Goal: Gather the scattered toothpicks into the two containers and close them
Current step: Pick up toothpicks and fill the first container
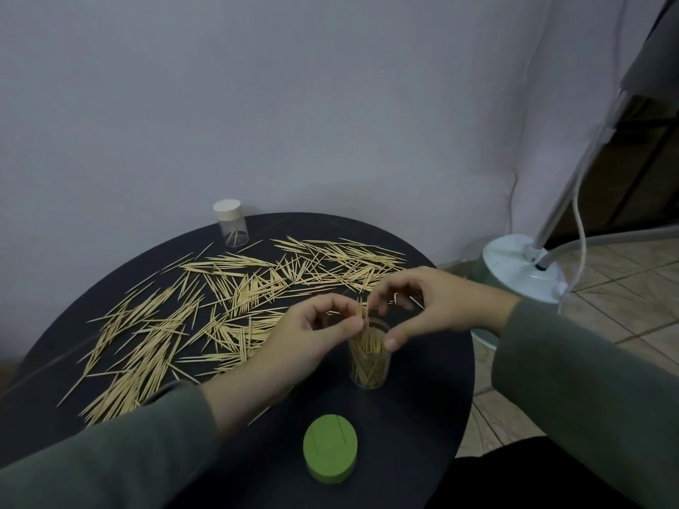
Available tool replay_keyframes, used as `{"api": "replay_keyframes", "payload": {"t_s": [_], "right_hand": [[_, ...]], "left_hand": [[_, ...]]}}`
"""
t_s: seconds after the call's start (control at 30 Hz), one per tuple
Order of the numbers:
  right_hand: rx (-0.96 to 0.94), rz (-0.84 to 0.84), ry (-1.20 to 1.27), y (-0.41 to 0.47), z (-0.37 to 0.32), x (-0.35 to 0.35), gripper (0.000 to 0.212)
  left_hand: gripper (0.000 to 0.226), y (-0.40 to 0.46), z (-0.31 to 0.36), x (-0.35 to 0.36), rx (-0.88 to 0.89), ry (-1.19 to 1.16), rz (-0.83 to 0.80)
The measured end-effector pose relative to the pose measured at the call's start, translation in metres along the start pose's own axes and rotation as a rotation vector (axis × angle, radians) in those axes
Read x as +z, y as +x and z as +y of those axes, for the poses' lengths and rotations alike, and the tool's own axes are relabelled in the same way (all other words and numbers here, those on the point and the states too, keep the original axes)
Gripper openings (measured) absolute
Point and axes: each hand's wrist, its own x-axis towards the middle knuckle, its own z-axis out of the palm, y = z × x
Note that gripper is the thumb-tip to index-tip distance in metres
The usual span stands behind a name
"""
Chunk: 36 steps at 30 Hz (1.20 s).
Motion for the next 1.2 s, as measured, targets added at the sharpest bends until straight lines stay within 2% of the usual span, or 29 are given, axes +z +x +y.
{"api": "replay_keyframes", "payload": {"t_s": [0.17,0.3,0.4,0.57,0.63,0.73,0.8,1.0,1.1,1.2], "right_hand": [[0.100,-0.097,-0.066,-0.001,-0.002,0.003,0.070],[0.104,-0.095,-0.135,0.000,-0.004,0.006,0.056],[0.089,-0.093,-0.143,0.001,-0.003,0.007,0.051],[0.101,-0.091,-0.116,0.003,-0.004,0.006,0.051],[0.092,-0.089,-0.120,0.003,-0.002,0.006,0.052],[0.098,-0.098,-0.116,0.002,-0.002,0.006,0.055],[0.101,-0.104,-0.115,0.002,-0.003,0.006,0.054],[0.117,-0.117,-0.129,0.003,-0.001,0.005,0.056],[0.109,-0.126,-0.125,0.003,0.000,0.006,0.054],[0.100,-0.125,-0.120,0.003,0.000,0.005,0.047]], "left_hand": [[0.039,-0.004,-0.001,-0.008,0.105,0.187,-0.016],[0.058,-0.009,-0.001,-0.018,0.486,0.771,-0.107],[0.053,-0.010,-0.008,-0.020,0.596,1.010,-0.127],[0.048,-0.013,-0.010,-0.019,0.705,1.036,-0.193],[0.049,-0.013,-0.010,-0.019,0.679,1.011,-0.085],[0.061,-0.012,-0.009,-0.019,0.520,1.020,0.050],[0.063,-0.012,-0.010,-0.019,0.495,1.081,0.019],[0.060,-0.012,-0.008,-0.015,0.604,1.280,-0.035],[0.058,-0.011,-0.004,-0.014,0.624,1.255,-0.032],[0.050,-0.010,-0.003,-0.014,0.695,1.226,-0.100]]}}
